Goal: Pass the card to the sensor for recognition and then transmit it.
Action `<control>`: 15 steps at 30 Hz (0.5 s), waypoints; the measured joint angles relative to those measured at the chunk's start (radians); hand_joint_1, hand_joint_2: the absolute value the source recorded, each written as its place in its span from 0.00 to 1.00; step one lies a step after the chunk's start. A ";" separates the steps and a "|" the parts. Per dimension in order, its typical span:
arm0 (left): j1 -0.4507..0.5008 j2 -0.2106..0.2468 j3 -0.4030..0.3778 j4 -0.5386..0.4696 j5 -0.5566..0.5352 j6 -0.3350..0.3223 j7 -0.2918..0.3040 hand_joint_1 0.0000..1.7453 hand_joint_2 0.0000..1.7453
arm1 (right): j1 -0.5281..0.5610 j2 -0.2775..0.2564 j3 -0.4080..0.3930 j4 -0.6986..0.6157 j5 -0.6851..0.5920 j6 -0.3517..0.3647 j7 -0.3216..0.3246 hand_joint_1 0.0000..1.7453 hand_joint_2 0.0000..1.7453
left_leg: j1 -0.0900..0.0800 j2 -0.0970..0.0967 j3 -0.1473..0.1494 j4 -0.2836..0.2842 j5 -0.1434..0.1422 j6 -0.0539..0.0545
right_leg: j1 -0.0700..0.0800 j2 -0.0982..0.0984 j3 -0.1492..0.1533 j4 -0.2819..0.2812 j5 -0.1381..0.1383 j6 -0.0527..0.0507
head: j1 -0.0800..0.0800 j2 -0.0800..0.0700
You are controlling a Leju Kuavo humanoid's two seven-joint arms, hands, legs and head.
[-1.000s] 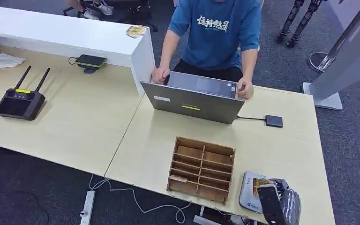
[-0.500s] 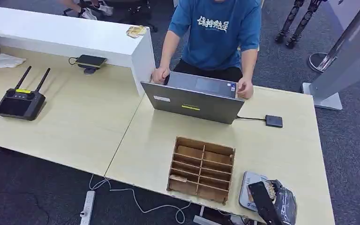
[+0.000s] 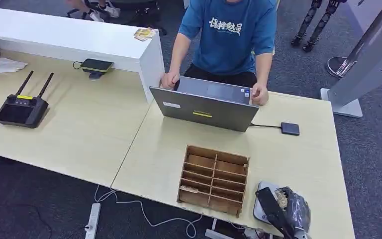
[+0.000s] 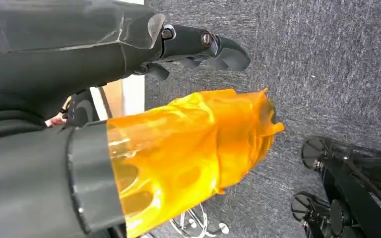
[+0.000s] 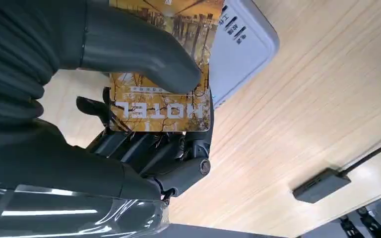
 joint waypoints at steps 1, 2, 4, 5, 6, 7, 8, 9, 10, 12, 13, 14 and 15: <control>0.000 0.000 0.000 0.000 0.000 0.000 0.000 0.00 0.00 | -0.002 -0.001 0.002 0.002 0.001 0.001 0.002 1.00 1.00 | 0.000 0.000 0.000 0.000 0.000 0.000 | 0.000 0.000 0.000 0.000 0.000 0.000 | 0.000 0.000; 0.000 0.000 0.000 0.000 0.000 0.000 0.000 0.00 0.00 | -0.003 -0.003 0.003 0.005 0.001 0.001 0.002 1.00 1.00 | 0.000 0.000 0.001 0.000 0.000 0.000 | 0.000 0.000 0.001 0.000 0.000 0.000 | 0.000 0.000; 0.000 0.000 0.000 0.000 0.000 0.000 0.000 0.00 0.00 | -0.004 -0.004 0.005 0.006 0.001 0.001 0.002 1.00 1.00 | 0.000 0.000 0.001 0.000 0.000 0.000 | 0.000 0.000 0.001 0.000 0.000 0.000 | 0.000 0.000; 0.000 0.000 0.000 0.000 0.000 0.000 0.000 0.00 0.00 | -0.006 -0.004 0.006 0.007 0.001 0.001 0.002 1.00 1.00 | 0.000 0.000 0.001 0.000 0.000 0.000 | 0.000 0.000 0.001 0.000 0.000 0.000 | 0.000 0.000; 0.000 0.000 0.000 0.000 0.000 0.000 0.000 0.00 0.00 | -0.007 -0.005 0.007 0.008 0.001 0.002 0.002 1.00 1.00 | 0.000 0.000 0.001 0.000 0.000 0.000 | 0.000 0.000 0.002 0.000 0.000 0.000 | 0.000 0.000; 0.000 0.000 0.000 0.000 0.000 0.000 0.000 0.00 0.00 | -0.007 -0.005 0.008 0.010 0.001 0.002 0.002 1.00 1.00 | 0.000 0.000 0.001 0.000 0.000 0.000 | 0.000 0.000 0.002 0.000 0.000 0.000 | 0.000 0.000; 0.000 0.000 0.000 0.000 0.000 0.000 0.000 0.00 0.00 | -0.008 -0.005 0.008 0.010 0.001 0.002 0.002 1.00 1.00 | 0.000 0.000 0.002 0.000 0.000 0.000 | 0.000 0.000 0.002 0.000 0.000 0.000 | 0.000 0.000; 0.000 0.000 0.000 0.000 0.000 0.000 0.000 0.00 0.00 | -0.008 -0.006 0.008 0.011 0.001 0.002 0.002 1.00 1.00 | 0.000 0.000 0.002 0.000 0.000 0.000 | 0.000 0.000 0.002 0.000 0.000 0.000 | 0.000 0.000; 0.000 0.000 0.000 0.000 0.000 0.000 0.000 0.00 0.00 | -0.009 -0.006 0.009 0.012 0.001 0.002 0.002 1.00 1.00 | 0.000 0.000 0.002 0.000 0.000 0.000 | 0.000 0.000 0.002 0.000 0.000 0.000 | 0.000 0.000; 0.000 0.000 0.000 0.000 0.000 0.000 0.000 0.00 0.00 | -0.010 -0.006 0.009 0.012 0.001 0.002 0.002 1.00 1.00 | 0.000 0.000 0.002 0.000 0.000 0.000 | 0.000 0.000 0.002 0.000 0.000 0.000 | 0.000 0.000; 0.000 0.000 0.000 0.000 0.000 0.000 0.000 0.00 0.00 | -0.010 -0.006 0.009 0.012 0.001 0.002 0.002 1.00 1.00 | 0.000 0.000 0.002 0.000 0.000 0.000 | 0.000 0.000 0.002 0.000 0.000 0.000 | 0.000 0.000; 0.000 0.000 0.000 0.000 0.000 0.000 0.000 0.00 0.00 | -0.010 -0.006 0.010 0.013 0.001 0.002 0.002 1.00 1.00 | 0.000 0.000 0.002 0.000 0.000 0.000 | 0.000 0.000 0.002 0.000 0.000 0.000 | 0.000 0.000; 0.000 0.000 0.000 0.000 0.000 -0.001 0.000 0.00 0.00 | -0.011 -0.006 0.010 0.013 0.001 0.002 0.002 1.00 1.00 | 0.000 0.000 0.002 0.000 0.000 0.000 | 0.000 0.000 0.002 0.000 0.000 0.000 | 0.000 0.000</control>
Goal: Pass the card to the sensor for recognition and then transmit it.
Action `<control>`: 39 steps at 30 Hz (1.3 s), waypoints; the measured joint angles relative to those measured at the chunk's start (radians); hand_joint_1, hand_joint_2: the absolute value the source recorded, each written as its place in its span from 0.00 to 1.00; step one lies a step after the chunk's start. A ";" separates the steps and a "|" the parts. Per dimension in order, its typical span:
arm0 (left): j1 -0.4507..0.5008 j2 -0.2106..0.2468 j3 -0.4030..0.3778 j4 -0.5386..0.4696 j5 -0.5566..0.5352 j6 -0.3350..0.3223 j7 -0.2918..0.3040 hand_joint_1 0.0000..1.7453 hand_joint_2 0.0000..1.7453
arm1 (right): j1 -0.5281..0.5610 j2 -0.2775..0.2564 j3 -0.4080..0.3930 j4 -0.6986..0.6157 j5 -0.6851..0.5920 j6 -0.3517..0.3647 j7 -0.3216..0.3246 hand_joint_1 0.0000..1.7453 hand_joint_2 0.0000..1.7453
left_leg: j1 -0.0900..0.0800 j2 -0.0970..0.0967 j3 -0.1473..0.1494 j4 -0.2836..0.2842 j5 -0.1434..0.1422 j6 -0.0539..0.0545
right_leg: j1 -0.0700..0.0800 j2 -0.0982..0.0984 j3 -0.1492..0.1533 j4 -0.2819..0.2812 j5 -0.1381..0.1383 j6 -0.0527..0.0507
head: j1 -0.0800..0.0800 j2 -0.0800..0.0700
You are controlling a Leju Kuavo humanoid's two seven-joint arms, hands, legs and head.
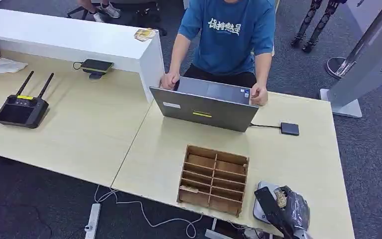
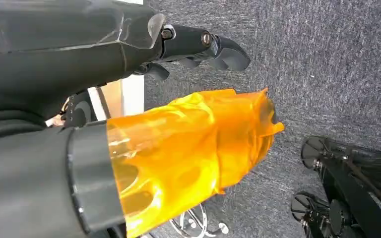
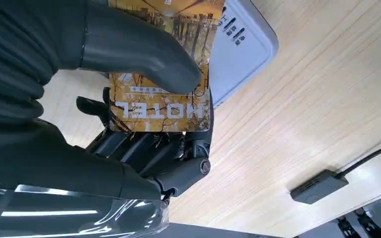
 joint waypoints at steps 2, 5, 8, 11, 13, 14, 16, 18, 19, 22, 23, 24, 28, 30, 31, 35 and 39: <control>0.000 0.000 0.000 0.000 -0.002 -0.003 0.000 0.00 0.00 | -0.003 0.000 0.001 0.000 0.000 0.004 0.000 1.00 1.00 | 0.000 0.000 0.000 0.000 0.000 0.000 | 0.000 0.000 0.000 0.000 0.000 0.000 | 0.000 0.000; 0.000 0.000 0.000 0.000 -0.003 -0.005 0.000 0.00 0.00 | -0.008 0.000 0.002 0.000 0.002 0.005 -0.018 1.00 1.00 | 0.000 0.000 0.000 0.000 0.000 0.000 | 0.000 0.000 0.000 0.000 0.000 0.000 | 0.000 0.000; 0.001 0.000 0.000 0.000 -0.006 -0.008 -0.006 0.00 0.00 | -0.016 0.000 0.004 -0.003 0.006 -0.010 -0.054 1.00 1.00 | 0.000 0.000 0.000 0.000 0.000 0.000 | 0.000 0.000 0.000 0.000 0.000 0.000 | 0.000 0.000; 0.004 0.000 0.000 -0.002 -0.012 -0.014 -0.008 0.00 0.00 | -0.028 0.002 0.008 -0.016 0.016 -0.016 -0.077 1.00 1.00 | 0.000 0.000 -0.001 0.000 0.000 0.000 | 0.000 0.000 0.000 0.000 0.000 0.000 | 0.000 0.000; 0.007 0.000 0.000 -0.006 -0.021 -0.017 -0.012 0.00 0.00 | -0.045 0.003 0.009 -0.028 0.017 -0.018 -0.092 1.00 1.00 | 0.000 -0.001 -0.001 0.000 0.000 0.000 | 0.000 0.000 0.000 0.000 0.000 0.000 | 0.000 0.000; 0.007 0.000 0.000 -0.008 -0.023 -0.019 -0.015 0.00 0.00 | -0.054 0.003 0.009 -0.036 0.017 -0.020 -0.100 1.00 1.00 | 0.000 -0.001 -0.001 0.000 0.000 0.000 | 0.000 0.000 0.000 0.000 0.000 0.000 | 0.000 0.000; 0.007 0.000 0.000 -0.010 -0.029 -0.025 -0.019 0.00 0.00 | -0.074 0.003 0.009 -0.051 0.015 -0.027 -0.117 1.00 1.00 | 0.000 -0.001 -0.001 0.000 0.000 0.000 | 0.000 0.000 -0.001 0.000 0.000 0.000 | 0.000 0.000; 0.008 0.000 0.000 -0.013 -0.038 -0.030 -0.021 0.00 0.00 | -0.096 0.003 0.009 -0.070 0.012 -0.036 -0.132 1.00 1.00 | 0.000 -0.001 -0.002 0.000 0.000 0.000 | 0.000 0.000 -0.001 0.000 0.000 0.000 | 0.000 0.000; 0.008 0.000 0.000 -0.016 -0.042 -0.033 -0.023 0.00 0.00 | -0.109 0.002 0.008 -0.081 0.007 -0.043 -0.140 1.00 1.00 | 0.000 -0.001 -0.002 0.000 0.000 0.000 | 0.000 0.000 -0.001 0.000 0.000 0.000 | 0.000 0.000; 0.008 0.000 0.000 -0.019 -0.048 -0.034 -0.029 0.00 0.00 | -0.148 0.002 0.005 -0.112 -0.002 -0.054 -0.151 1.00 1.00 | 0.000 0.000 -0.002 0.000 0.000 0.000 | 0.000 0.000 -0.002 0.000 0.000 0.000 | 0.000 0.000; 0.008 0.000 0.000 -0.020 -0.053 -0.035 -0.031 0.00 0.00 | -0.162 0.001 0.003 -0.123 -0.005 -0.055 -0.153 1.00 1.00 | 0.000 0.000 -0.002 0.000 0.000 0.000 | 0.000 0.000 -0.002 0.000 0.000 0.000 | 0.000 0.000; 0.008 0.000 0.000 -0.020 -0.056 -0.035 -0.031 0.00 0.00 | -0.175 0.000 0.000 -0.131 -0.006 -0.056 -0.155 1.00 1.00 | 0.000 -0.001 -0.002 0.000 0.000 0.000 | 0.000 0.000 -0.002 0.000 0.000 0.000 | 0.000 0.000; 0.008 0.000 0.000 -0.027 -0.074 -0.044 -0.038 0.00 0.00 | -0.236 -0.001 -0.009 -0.147 -0.022 -0.061 -0.167 1.00 1.00 | 0.000 0.000 -0.002 0.000 0.001 0.000 | 0.000 0.001 -0.002 0.000 0.000 0.000 | 0.000 0.000; 0.008 0.000 0.000 -0.029 -0.084 -0.048 -0.039 0.00 0.00 | -0.274 -0.003 -0.010 -0.147 -0.022 -0.061 -0.170 1.00 1.00 | 0.000 0.000 -0.002 0.000 0.001 0.000 | 0.000 0.001 -0.002 0.000 0.000 0.000 | 0.000 0.000; 0.008 0.000 0.000 -0.033 -0.092 -0.051 -0.040 0.00 0.00 | -0.294 -0.004 -0.011 -0.145 -0.022 -0.060 -0.171 1.00 1.00 | 0.000 0.000 -0.002 0.000 0.001 0.000 | 0.000 0.001 -0.002 0.000 0.000 0.000 | 0.000 0.000; 0.008 0.000 0.000 -0.045 -0.122 -0.062 -0.048 0.00 0.00 | -0.394 -0.006 -0.011 -0.116 -0.021 -0.056 -0.158 1.00 1.00 | 0.000 0.000 -0.002 0.000 0.001 0.000 | 0.000 0.001 -0.002 0.000 0.000 0.000 | 0.000 0.000; 0.007 0.005 0.000 -0.047 -0.159 -0.053 -0.061 0.00 0.00 | -0.520 -0.006 -0.011 -0.037 -0.005 -0.046 -0.129 1.00 1.00 | 0.000 0.000 -0.002 0.000 0.002 0.000 | 0.000 0.001 -0.002 0.000 0.001 0.000 | 0.000 0.000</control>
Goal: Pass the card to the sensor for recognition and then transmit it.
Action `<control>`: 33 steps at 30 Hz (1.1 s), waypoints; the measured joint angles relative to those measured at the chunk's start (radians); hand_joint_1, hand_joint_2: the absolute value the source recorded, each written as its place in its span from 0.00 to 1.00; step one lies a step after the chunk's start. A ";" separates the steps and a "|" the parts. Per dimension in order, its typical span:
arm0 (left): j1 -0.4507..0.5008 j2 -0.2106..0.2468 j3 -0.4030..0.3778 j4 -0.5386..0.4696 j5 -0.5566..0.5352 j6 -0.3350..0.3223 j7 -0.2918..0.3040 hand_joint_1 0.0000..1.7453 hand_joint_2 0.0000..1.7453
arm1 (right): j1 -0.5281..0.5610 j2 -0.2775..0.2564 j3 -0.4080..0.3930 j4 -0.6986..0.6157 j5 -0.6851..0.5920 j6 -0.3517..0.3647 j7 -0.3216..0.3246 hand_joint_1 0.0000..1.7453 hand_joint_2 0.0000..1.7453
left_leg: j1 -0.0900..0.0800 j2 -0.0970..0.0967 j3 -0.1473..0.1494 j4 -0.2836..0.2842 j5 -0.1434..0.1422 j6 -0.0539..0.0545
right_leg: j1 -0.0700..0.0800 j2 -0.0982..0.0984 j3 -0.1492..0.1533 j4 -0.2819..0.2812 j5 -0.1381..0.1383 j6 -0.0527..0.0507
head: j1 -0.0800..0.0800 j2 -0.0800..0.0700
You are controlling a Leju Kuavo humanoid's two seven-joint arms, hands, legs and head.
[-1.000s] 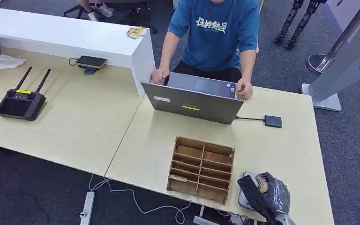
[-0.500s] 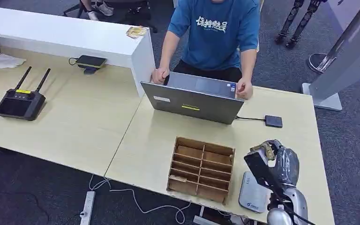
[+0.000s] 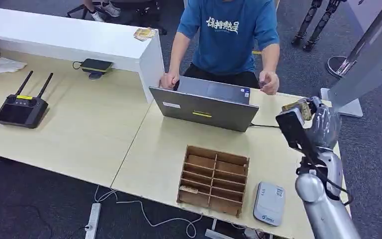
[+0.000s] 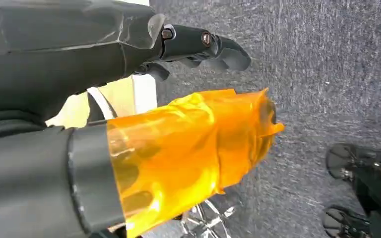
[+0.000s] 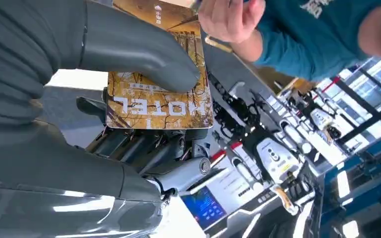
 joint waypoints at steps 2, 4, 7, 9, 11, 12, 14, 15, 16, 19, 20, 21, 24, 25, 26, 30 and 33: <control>-0.001 0.003 0.000 0.000 -0.016 0.010 -0.005 0.00 0.00 | -0.054 0.000 0.000 0.040 0.013 0.005 0.009 1.00 1.00 | 0.000 0.000 0.000 0.000 0.000 0.000 | 0.000 0.000 0.000 0.000 0.000 0.000 | 0.000 0.000; -0.002 0.010 0.000 0.004 -0.039 0.026 -0.013 0.00 0.00 | -0.114 0.000 0.001 0.089 0.037 0.004 0.021 1.00 1.00 | 0.000 0.000 0.000 0.000 0.000 0.000 | 0.000 0.000 0.000 0.000 0.000 0.000 | 0.000 0.000; -0.004 0.030 0.000 0.029 -0.068 0.049 -0.023 0.00 0.00 | -0.196 0.000 0.002 0.160 0.072 0.004 0.030 1.00 1.00 | 0.000 0.000 0.000 0.000 0.000 0.000 | 0.000 0.000 0.000 0.000 0.000 -0.001 | 0.000 0.000; -0.007 0.044 0.000 0.050 -0.083 0.062 -0.030 0.00 0.00 | -0.248 0.001 0.003 0.204 0.095 0.002 0.032 1.00 1.00 | 0.000 -0.001 0.000 0.000 0.000 0.000 | 0.000 0.000 0.000 0.000 0.000 -0.001 | -0.001 0.000; -0.009 0.057 0.000 0.069 -0.096 0.072 -0.033 0.00 0.00 | -0.293 0.003 0.004 0.237 0.116 0.000 0.037 1.00 1.00 | 0.000 -0.001 -0.001 0.000 0.000 0.000 | 0.000 -0.001 -0.001 0.000 0.000 -0.001 | -0.001 0.000; -0.012 0.066 0.000 0.084 -0.104 0.079 -0.034 0.00 0.00 | -0.320 0.006 0.005 0.257 0.128 -0.004 0.039 1.00 1.00 | 0.000 -0.001 -0.001 0.000 0.000 0.000 | 0.000 -0.001 -0.001 0.001 0.000 -0.001 | 0.000 0.000; -0.015 0.077 0.000 0.104 -0.118 0.091 -0.039 0.00 0.00 | -0.353 0.011 0.005 0.280 0.149 -0.010 0.040 1.00 1.00 | 0.000 -0.001 -0.001 0.000 0.000 0.000 | 0.000 -0.001 -0.001 0.001 0.000 -0.001 | 0.000 0.000; -0.016 0.082 0.000 0.119 -0.124 0.098 -0.042 0.00 0.00 | -0.373 0.015 0.005 0.295 0.163 -0.012 0.043 1.00 1.00 | 0.000 -0.001 -0.001 0.000 0.000 0.000 | 0.000 0.000 -0.001 0.001 0.000 -0.001 | 0.000 0.000; -0.018 0.090 0.000 0.130 -0.131 0.103 -0.043 0.00 0.00 | -0.386 0.018 0.005 0.305 0.174 -0.012 0.046 1.00 1.00 | 0.000 -0.001 -0.001 0.000 0.000 0.000 | 0.000 0.000 -0.001 0.001 0.000 -0.001 | 0.000 0.000; -0.021 0.107 0.000 0.160 -0.141 0.115 -0.047 0.00 0.00 | -0.424 0.027 0.006 0.335 0.200 -0.016 0.051 1.00 1.00 | 0.000 -0.001 -0.001 0.000 0.000 0.000 | 0.000 -0.001 -0.001 0.001 0.000 -0.001 | 0.000 0.000; -0.021 0.111 0.000 0.171 -0.148 0.119 -0.049 0.00 0.00 | -0.436 0.031 0.007 0.344 0.212 -0.020 0.053 1.00 1.00 | 0.000 -0.001 -0.001 0.000 0.000 0.000 | 0.000 -0.001 -0.001 0.001 0.000 -0.001 | 0.000 0.000; -0.022 0.118 0.000 0.179 -0.153 0.124 -0.050 0.00 0.00 | -0.447 0.035 0.009 0.355 0.228 -0.026 0.057 1.00 1.00 | 0.000 -0.001 -0.001 0.000 0.000 0.000 | 0.000 0.000 -0.001 0.001 0.000 -0.001 | 0.000 0.000; -0.025 0.131 0.000 0.204 -0.165 0.134 -0.050 0.00 0.00 | -0.471 0.046 0.014 0.383 0.258 -0.040 0.063 1.00 1.00 | 0.000 -0.001 -0.001 0.000 0.000 0.000 | 0.000 -0.001 -0.001 0.001 0.000 -0.001 | 0.000 0.000; -0.026 0.135 0.000 0.211 -0.167 0.134 -0.050 0.00 0.00 | -0.476 0.051 0.017 0.390 0.263 -0.043 0.063 1.00 1.00 | 0.000 -0.001 -0.001 0.000 0.000 0.000 | 0.000 -0.001 -0.001 0.001 0.000 -0.001 | 0.000 0.000; -0.026 0.139 0.000 0.217 -0.168 0.135 -0.050 0.00 0.00 | -0.481 0.054 0.021 0.397 0.264 -0.044 0.064 1.00 1.00 | 0.000 -0.001 -0.001 0.000 0.000 0.000 | 0.000 0.000 -0.001 0.001 0.000 -0.001 | 0.000 0.000; -0.027 0.145 0.000 0.232 -0.170 0.138 -0.051 0.00 0.00 | -0.492 0.064 0.027 0.414 0.274 -0.046 0.066 1.00 1.00 | 0.000 -0.001 -0.001 0.000 0.001 0.000 | 0.000 -0.001 -0.001 0.001 0.000 -0.001 | 0.000 0.000; -0.029 0.150 0.000 0.244 -0.172 0.143 -0.051 0.00 0.00 | -0.494 0.076 0.032 0.432 0.277 -0.048 0.066 1.00 1.00 | 0.000 -0.001 -0.001 0.000 0.001 0.000 | 0.000 -0.001 -0.001 0.001 0.000 -0.001 | 0.000 0.000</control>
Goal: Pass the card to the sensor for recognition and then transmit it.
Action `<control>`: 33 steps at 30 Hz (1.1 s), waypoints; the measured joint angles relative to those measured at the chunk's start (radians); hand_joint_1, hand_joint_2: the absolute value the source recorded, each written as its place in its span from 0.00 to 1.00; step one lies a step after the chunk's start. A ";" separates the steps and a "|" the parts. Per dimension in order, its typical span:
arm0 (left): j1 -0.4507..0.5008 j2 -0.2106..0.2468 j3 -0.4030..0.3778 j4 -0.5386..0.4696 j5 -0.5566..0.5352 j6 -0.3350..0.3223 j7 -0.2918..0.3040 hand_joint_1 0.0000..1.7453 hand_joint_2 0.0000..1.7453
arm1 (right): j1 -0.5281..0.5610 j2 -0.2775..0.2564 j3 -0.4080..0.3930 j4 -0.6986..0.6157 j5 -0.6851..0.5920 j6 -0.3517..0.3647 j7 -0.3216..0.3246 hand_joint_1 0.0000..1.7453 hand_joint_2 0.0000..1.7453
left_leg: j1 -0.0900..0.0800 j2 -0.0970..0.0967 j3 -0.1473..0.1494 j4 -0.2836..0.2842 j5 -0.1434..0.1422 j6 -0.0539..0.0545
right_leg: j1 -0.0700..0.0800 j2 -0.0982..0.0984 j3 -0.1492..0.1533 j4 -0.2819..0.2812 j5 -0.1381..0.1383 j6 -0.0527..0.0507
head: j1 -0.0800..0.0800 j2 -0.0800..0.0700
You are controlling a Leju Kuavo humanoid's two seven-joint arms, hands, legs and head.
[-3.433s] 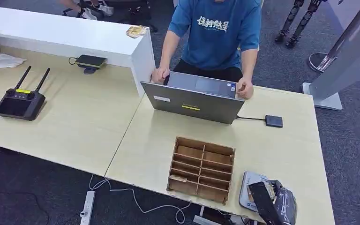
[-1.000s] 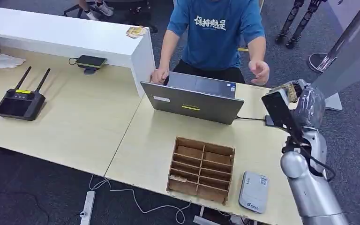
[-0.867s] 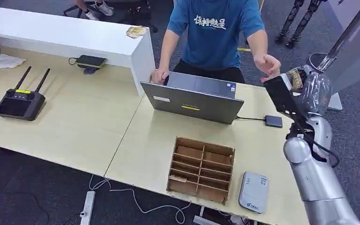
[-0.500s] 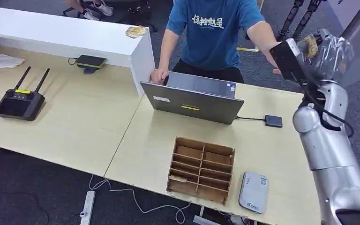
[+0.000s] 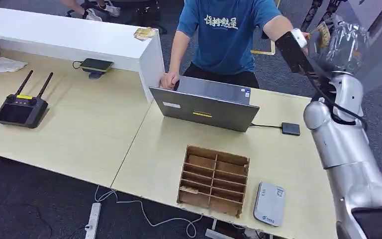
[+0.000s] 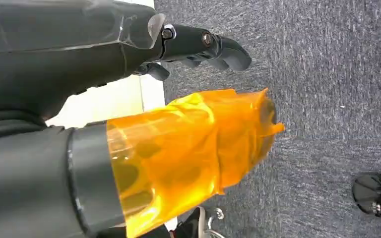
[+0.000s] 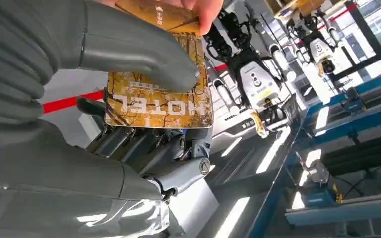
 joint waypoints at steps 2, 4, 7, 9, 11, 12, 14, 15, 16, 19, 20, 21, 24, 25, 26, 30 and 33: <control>-0.001 0.003 0.000 0.006 0.000 0.002 0.000 0.00 0.00 | 0.000 0.006 0.002 0.010 0.000 -0.002 0.001 1.00 1.00 | 0.000 0.000 0.000 0.000 0.000 0.000 | 0.000 0.000 0.000 0.000 0.000 0.000 | 0.000 0.000; -0.002 0.005 0.000 0.013 0.000 0.003 -0.001 0.00 0.00 | 0.000 0.010 0.003 0.018 0.000 -0.003 0.002 1.00 1.00 | 0.000 0.000 0.000 0.000 0.000 0.000 | 0.000 0.000 0.000 0.000 0.000 0.000 | 0.000 0.000; -0.002 0.008 0.000 0.019 0.000 0.003 -0.001 0.00 0.00 | 0.000 0.015 0.005 0.028 0.000 -0.003 0.003 1.00 1.00 | 0.000 0.000 0.000 0.000 0.000 0.000 | 0.000 0.000 0.000 0.000 0.000 0.000 | 0.000 0.000; -0.002 0.009 0.000 0.023 0.000 0.003 -0.001 0.00 0.00 | 0.000 0.018 0.005 0.034 -0.001 -0.003 0.003 1.00 1.00 | 0.000 0.000 0.000 0.000 0.000 0.000 | 0.000 0.000 0.000 0.000 0.000 0.000 | 0.000 0.000; -0.002 0.009 0.000 0.024 0.000 0.004 -0.001 0.00 0.00 | 0.001 0.019 0.006 0.039 -0.001 -0.006 0.002 1.00 1.00 | 0.000 0.000 0.000 0.000 0.000 0.000 | 0.000 0.000 0.000 0.000 0.000 0.000 | 0.000 0.000; -0.002 0.009 0.000 0.025 0.000 0.004 -0.001 0.00 0.00 | 0.001 0.020 0.006 0.041 -0.001 -0.007 0.002 0.10 1.00 | 0.000 0.000 0.000 0.000 0.000 0.000 | 0.000 0.000 0.000 0.000 0.000 0.000 | 0.000 0.000; -0.002 0.009 0.000 0.028 0.000 0.005 -0.001 0.00 0.00 | 0.003 0.021 0.006 0.047 0.000 -0.012 -0.005 0.00 1.00 | 0.000 0.000 0.000 0.000 0.000 0.000 | 0.000 0.000 0.000 0.000 0.000 0.000 | 0.000 0.000; -0.002 0.009 0.000 0.029 0.000 0.005 -0.001 0.00 0.00 | 0.004 0.022 0.006 0.048 0.002 -0.017 -0.007 0.00 1.00 | 0.000 0.000 0.000 0.000 0.000 0.000 | 0.000 0.000 0.000 0.000 0.000 0.000 | 0.000 0.000; -0.002 0.009 0.000 0.029 0.000 0.005 -0.001 0.00 0.00 | 0.007 0.023 0.006 0.049 0.009 -0.028 -0.010 0.00 1.00 | 0.000 0.000 0.000 0.000 0.000 0.000 | 0.000 0.000 0.000 0.000 0.000 0.000 | 0.000 0.000; -0.002 0.009 0.000 0.031 -0.001 0.005 -0.002 0.00 0.00 | 0.013 0.023 0.007 0.051 0.019 -0.043 -0.018 0.00 1.00 | 0.000 0.000 0.000 0.000 0.000 0.000 | 0.000 0.000 0.000 0.000 0.000 0.000 | 0.000 0.000; -0.002 0.010 0.000 0.032 -0.002 0.005 -0.002 0.00 0.00 | 0.016 0.023 0.007 0.051 0.021 -0.046 -0.021 0.00 1.00 | 0.000 0.000 0.000 0.000 0.000 0.000 | 0.000 0.000 0.000 0.000 0.000 0.000 | 0.000 0.000; -0.002 0.010 0.000 0.032 -0.003 0.005 -0.002 0.00 0.00 | 0.019 0.023 0.007 0.051 0.024 -0.049 -0.026 0.00 1.00 | 0.000 0.000 0.000 0.000 0.000 0.000 | 0.000 0.000 0.000 0.000 0.000 0.000 | 0.000 0.000; -0.002 0.009 0.000 0.032 -0.005 0.007 -0.002 0.00 0.00 | 0.025 0.023 0.006 0.051 0.034 -0.053 -0.036 0.00 1.00 | 0.000 0.000 0.000 0.000 0.000 0.000 | 0.000 0.000 0.000 0.000 0.000 0.000 | 0.000 0.000; -0.002 0.009 0.000 0.032 -0.006 0.007 -0.002 0.00 0.00 | 0.027 0.023 0.006 0.050 0.035 -0.056 -0.038 0.00 1.00 | 0.000 0.000 0.000 0.000 0.000 0.000 | 0.000 0.000 0.000 0.000 0.000 0.000 | 0.000 0.000; -0.002 0.009 0.000 0.032 -0.007 0.007 -0.003 0.00 0.00 | 0.030 0.023 0.005 0.047 0.035 -0.057 -0.040 0.00 1.00 | 0.000 0.000 0.000 0.000 0.000 0.000 | 0.000 0.000 0.000 0.000 0.000 0.000 | 0.000 0.000; -0.002 0.009 0.000 0.032 -0.008 0.007 -0.003 0.00 0.00 | 0.041 0.023 0.004 0.036 0.037 -0.061 -0.048 0.00 1.00 | 0.000 0.000 0.000 0.000 0.000 0.000 | 0.000 0.000 0.000 0.000 0.000 0.000 | 0.000 0.000; -0.002 0.008 0.000 0.032 -0.005 0.007 -0.006 0.00 0.00 | 0.053 0.023 0.003 0.022 0.037 -0.070 -0.055 0.00 1.00 | 0.000 0.000 0.000 0.000 0.000 0.000 | 0.000 0.000 0.000 0.000 0.000 0.000 | 0.000 0.000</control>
